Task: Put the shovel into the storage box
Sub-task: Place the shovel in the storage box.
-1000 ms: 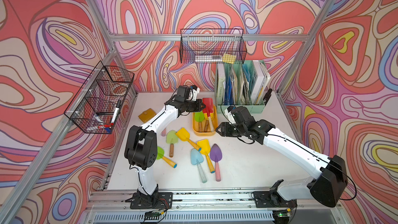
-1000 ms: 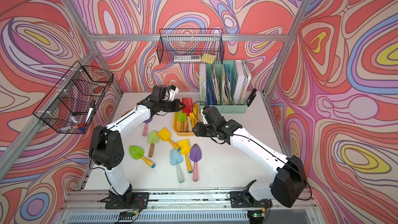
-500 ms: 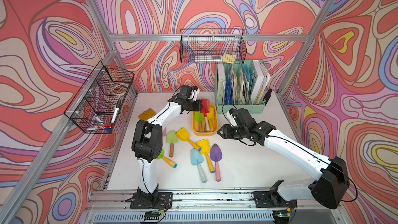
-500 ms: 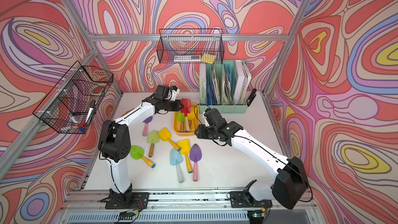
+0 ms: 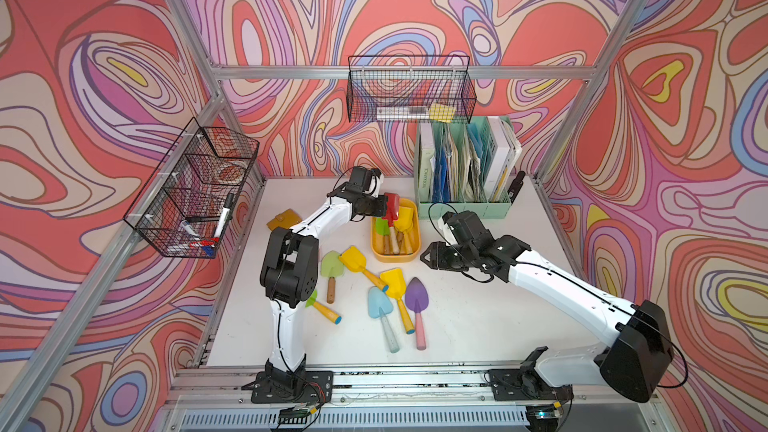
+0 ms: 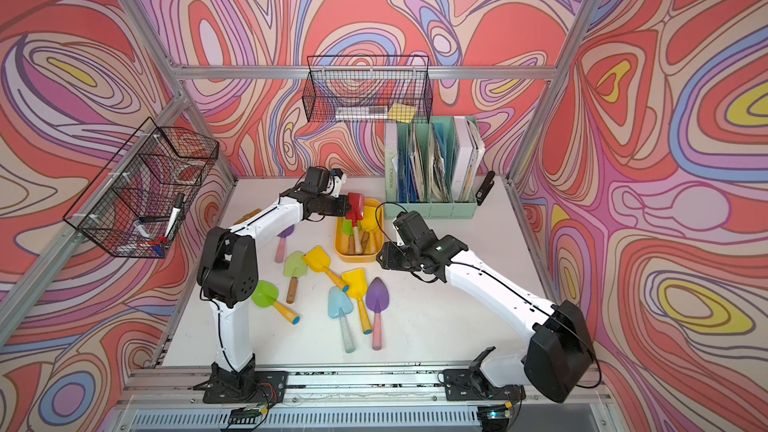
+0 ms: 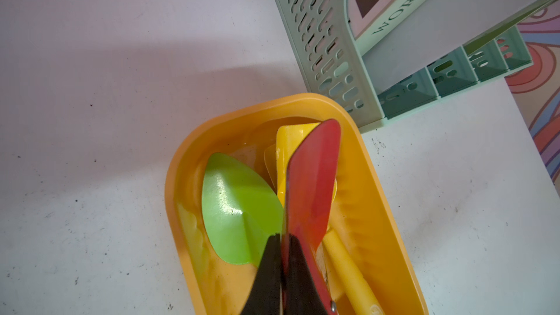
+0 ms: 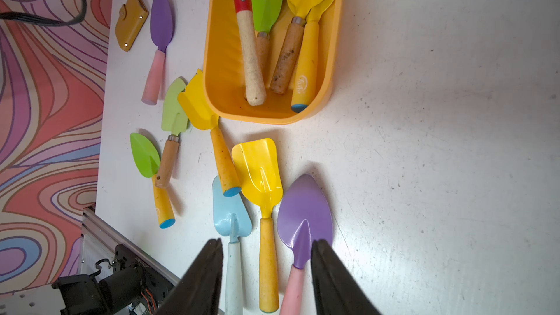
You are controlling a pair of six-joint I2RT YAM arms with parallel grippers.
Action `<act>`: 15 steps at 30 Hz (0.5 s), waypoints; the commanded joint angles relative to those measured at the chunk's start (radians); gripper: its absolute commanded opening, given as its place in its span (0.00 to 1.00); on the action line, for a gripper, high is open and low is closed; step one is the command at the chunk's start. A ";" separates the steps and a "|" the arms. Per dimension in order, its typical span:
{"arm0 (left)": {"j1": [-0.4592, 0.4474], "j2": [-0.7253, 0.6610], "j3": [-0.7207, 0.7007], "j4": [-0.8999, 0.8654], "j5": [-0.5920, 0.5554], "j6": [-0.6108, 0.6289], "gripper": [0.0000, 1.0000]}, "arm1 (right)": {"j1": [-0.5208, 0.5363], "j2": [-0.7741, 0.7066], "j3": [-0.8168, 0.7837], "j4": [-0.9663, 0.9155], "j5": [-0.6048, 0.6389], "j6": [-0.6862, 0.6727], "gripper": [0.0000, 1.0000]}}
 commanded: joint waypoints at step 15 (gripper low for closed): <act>0.005 0.087 0.039 0.004 0.020 0.010 0.00 | -0.007 0.057 0.020 0.019 -0.028 -0.007 0.48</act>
